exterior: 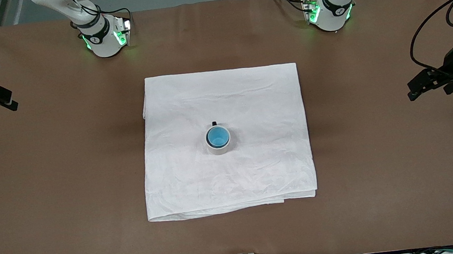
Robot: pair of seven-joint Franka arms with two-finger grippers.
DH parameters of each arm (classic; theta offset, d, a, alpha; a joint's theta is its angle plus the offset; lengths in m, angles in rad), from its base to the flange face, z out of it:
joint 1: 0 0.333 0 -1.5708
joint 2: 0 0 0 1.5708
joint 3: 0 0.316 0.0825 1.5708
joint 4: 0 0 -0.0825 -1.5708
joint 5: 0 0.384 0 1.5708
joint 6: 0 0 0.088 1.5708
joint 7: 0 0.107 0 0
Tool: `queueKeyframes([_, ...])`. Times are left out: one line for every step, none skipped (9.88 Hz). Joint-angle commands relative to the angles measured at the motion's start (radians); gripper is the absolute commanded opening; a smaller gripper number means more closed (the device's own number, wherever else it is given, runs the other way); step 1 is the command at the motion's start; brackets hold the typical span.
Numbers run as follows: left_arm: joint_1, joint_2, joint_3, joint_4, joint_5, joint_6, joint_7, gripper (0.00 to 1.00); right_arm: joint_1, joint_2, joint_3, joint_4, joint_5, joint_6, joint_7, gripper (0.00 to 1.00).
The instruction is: Place blue cup into white mug on cloth
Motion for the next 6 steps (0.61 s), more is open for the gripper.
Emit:
queueKeyframes([0.007,0.092,0.001,0.129,0.003,-0.060,-0.007,0.99,0.010,0.004,0.000,0.012,-0.014,-0.015,0.012,1.00])
queueKeyframes([0.007,0.067,0.001,0.080,0.003,-0.066,-0.018,0.99,0.011,0.004,0.000,0.012,-0.014,-0.013,0.013,1.00])
queueKeyframes([0.004,0.048,-0.004,0.039,0.005,-0.054,-0.032,0.99,0.011,0.004,-0.002,0.012,-0.014,-0.013,0.013,1.00])
queueKeyframes([0.004,0.031,-0.005,0.013,0.006,-0.039,-0.032,0.99,0.011,0.004,0.000,0.012,-0.014,-0.013,0.013,1.00])
queueKeyframes([0.007,-0.013,-0.008,-0.056,0.006,-0.016,-0.020,0.99,0.010,0.004,0.000,0.012,-0.014,-0.015,0.013,1.00])
queueKeyframes([0.009,-0.026,-0.008,-0.085,0.005,0.015,-0.012,0.99,0.010,0.004,0.000,0.012,-0.014,-0.016,0.013,1.00])
